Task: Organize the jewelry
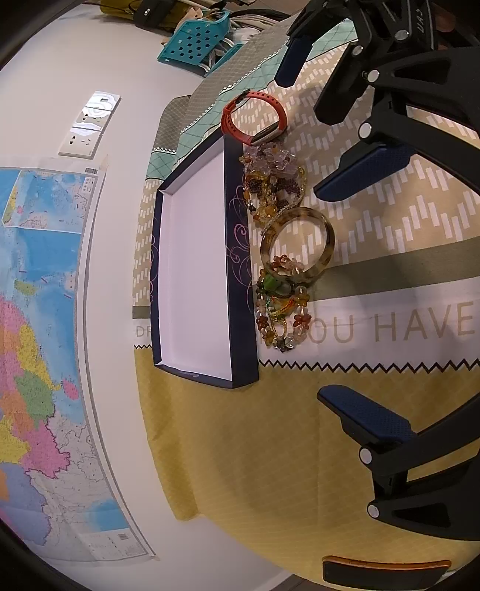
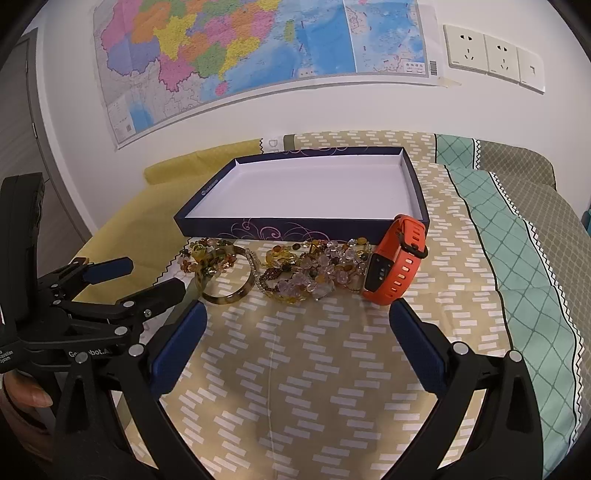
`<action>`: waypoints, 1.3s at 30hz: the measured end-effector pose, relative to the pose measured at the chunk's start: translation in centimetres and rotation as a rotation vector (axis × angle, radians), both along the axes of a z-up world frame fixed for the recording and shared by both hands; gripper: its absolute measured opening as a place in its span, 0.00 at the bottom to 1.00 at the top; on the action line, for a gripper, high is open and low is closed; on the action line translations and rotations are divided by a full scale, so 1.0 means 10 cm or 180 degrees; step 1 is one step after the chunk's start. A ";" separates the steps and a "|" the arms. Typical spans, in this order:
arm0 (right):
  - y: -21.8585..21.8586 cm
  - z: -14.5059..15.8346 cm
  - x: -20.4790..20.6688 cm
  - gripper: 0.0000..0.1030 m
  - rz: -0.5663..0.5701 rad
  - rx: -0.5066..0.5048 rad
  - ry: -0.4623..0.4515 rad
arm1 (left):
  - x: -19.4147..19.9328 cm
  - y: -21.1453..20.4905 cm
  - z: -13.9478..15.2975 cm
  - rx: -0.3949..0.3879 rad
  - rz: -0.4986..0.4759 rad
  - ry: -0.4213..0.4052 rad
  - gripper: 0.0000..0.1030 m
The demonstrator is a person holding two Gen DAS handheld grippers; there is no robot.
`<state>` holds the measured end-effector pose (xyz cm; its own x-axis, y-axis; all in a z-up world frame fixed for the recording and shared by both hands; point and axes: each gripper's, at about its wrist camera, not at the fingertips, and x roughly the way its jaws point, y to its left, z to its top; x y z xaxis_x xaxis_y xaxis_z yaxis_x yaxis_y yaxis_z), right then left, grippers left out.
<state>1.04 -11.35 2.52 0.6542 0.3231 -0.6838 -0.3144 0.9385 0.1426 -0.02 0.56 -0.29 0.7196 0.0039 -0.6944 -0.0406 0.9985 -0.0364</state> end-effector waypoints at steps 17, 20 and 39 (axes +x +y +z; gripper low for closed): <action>0.01 -0.03 0.00 0.95 0.0024 0.0020 0.0021 | 0.01 0.01 -0.01 -0.0004 0.0005 0.0013 0.93; 0.01 -0.03 0.00 0.95 0.0022 0.0023 0.0023 | 0.01 0.01 -0.02 -0.0001 0.0004 0.0009 0.93; 0.00 -0.02 0.00 0.95 0.0015 0.0050 0.0030 | 0.00 -0.01 -0.04 -0.0005 -0.0003 0.0009 0.93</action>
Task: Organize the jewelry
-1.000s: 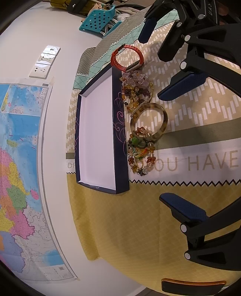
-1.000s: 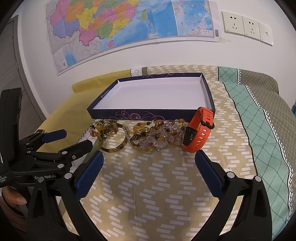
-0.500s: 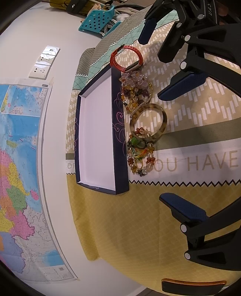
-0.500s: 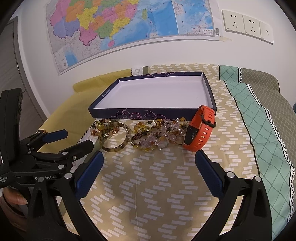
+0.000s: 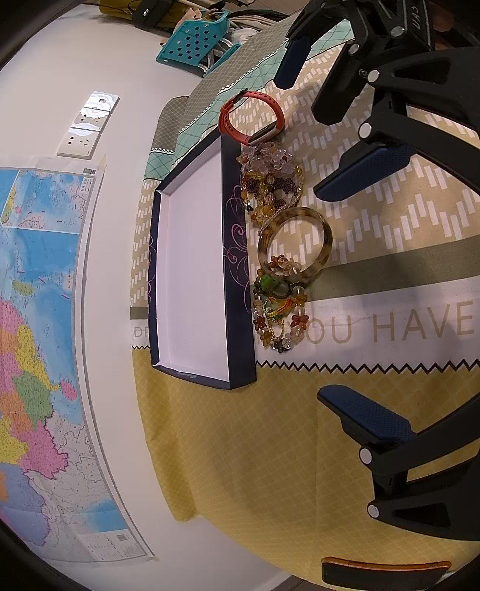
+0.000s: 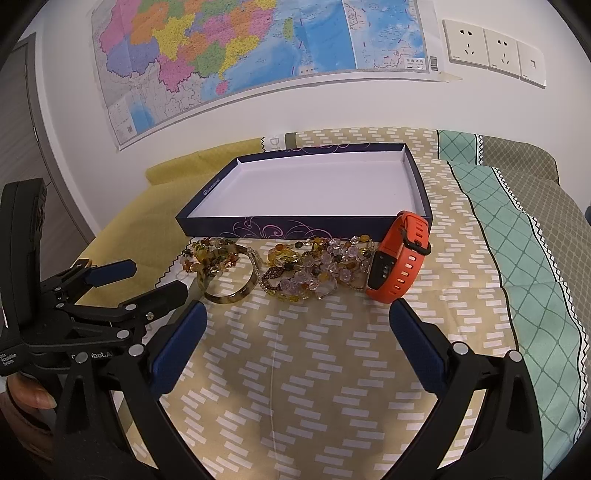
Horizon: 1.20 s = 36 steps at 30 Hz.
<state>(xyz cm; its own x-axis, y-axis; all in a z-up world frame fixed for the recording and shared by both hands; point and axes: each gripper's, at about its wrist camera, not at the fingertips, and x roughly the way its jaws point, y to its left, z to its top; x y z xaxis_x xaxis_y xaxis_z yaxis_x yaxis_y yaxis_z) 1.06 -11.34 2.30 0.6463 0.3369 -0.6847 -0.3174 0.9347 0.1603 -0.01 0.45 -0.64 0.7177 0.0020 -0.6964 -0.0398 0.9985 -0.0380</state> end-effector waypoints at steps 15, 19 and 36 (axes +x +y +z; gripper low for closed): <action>-0.02 0.04 0.02 0.95 -0.0005 -0.0001 -0.0004 | 0.01 -0.02 -0.01 0.0002 -0.0007 -0.0004 0.93; -0.02 0.03 0.02 0.95 -0.0004 -0.0002 -0.0003 | 0.02 -0.03 -0.01 0.0003 -0.0013 -0.0002 0.93; -0.01 0.03 0.04 0.95 0.0016 0.0000 0.0010 | 0.02 -0.03 -0.01 -0.0004 -0.0010 -0.0006 0.93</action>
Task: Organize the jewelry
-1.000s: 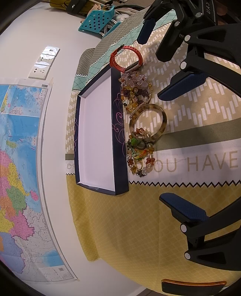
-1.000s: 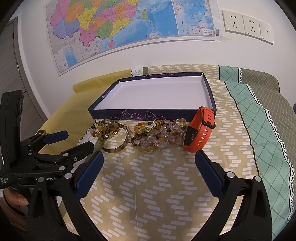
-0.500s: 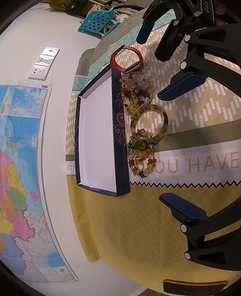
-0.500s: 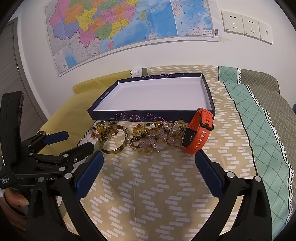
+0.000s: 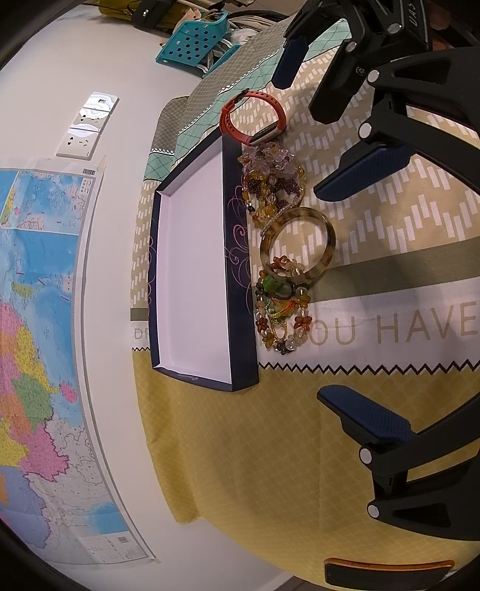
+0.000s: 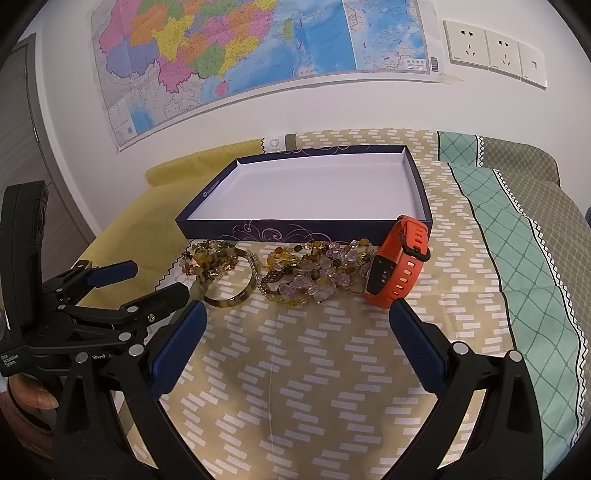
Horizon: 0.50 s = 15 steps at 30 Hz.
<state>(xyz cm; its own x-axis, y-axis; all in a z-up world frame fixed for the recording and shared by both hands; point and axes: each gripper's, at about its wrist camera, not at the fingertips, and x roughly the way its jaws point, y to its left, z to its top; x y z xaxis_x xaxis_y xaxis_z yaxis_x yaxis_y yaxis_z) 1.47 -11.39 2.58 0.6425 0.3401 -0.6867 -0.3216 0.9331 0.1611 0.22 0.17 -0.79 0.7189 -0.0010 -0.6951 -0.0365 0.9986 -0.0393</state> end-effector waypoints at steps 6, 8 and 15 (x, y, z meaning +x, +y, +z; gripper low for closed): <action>0.00 0.00 0.00 0.95 -0.0005 -0.0008 -0.0005 | 0.01 0.00 -0.02 -0.0009 -0.0006 0.0002 0.93; 0.00 0.00 0.00 0.95 0.0001 -0.0001 -0.0001 | 0.01 0.00 -0.01 -0.0010 -0.0005 0.0003 0.93; 0.01 0.00 0.00 0.95 -0.0002 -0.0018 -0.0012 | -0.01 -0.01 -0.02 -0.0033 -0.0032 0.0008 0.93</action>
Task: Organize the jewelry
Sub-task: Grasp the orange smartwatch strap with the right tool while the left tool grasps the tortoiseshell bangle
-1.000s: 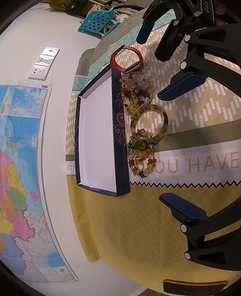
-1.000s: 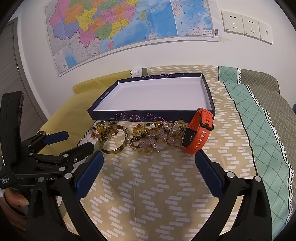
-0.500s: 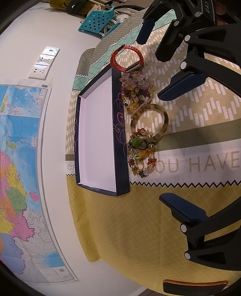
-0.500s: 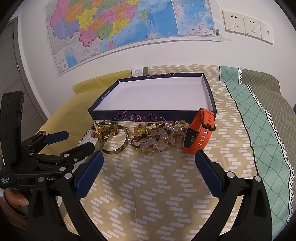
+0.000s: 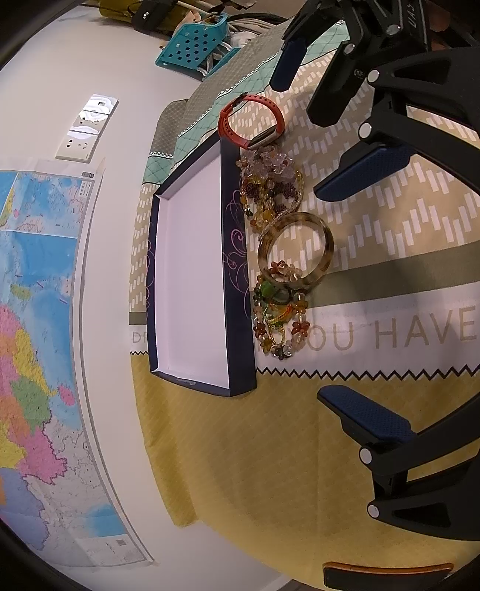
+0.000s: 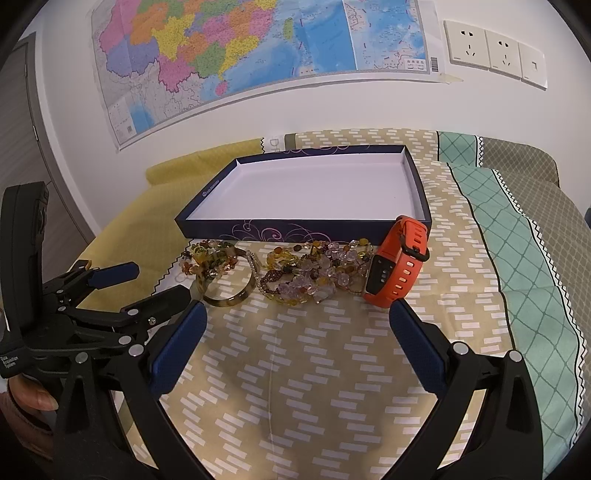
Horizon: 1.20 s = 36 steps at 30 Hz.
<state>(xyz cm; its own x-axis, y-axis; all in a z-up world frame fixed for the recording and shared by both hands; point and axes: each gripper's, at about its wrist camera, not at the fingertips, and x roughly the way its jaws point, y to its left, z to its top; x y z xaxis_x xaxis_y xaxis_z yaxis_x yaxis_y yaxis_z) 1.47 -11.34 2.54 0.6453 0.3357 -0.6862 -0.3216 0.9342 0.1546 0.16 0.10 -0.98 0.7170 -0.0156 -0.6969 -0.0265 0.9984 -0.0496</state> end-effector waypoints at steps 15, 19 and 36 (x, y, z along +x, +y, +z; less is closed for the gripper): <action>-0.49 -0.05 0.43 0.47 -0.0446 0.0036 0.0207 | 0.04 0.05 -0.03 -0.0028 -0.0016 0.0069 0.93; -0.71 -0.13 0.49 0.40 -0.0592 0.0096 0.0339 | 0.07 0.06 -0.04 -0.0014 -0.0030 0.0080 0.93; -1.05 -0.26 0.59 0.49 -0.0669 0.0234 0.0568 | 0.44 0.09 -0.18 -0.0382 -0.0468 0.0437 0.36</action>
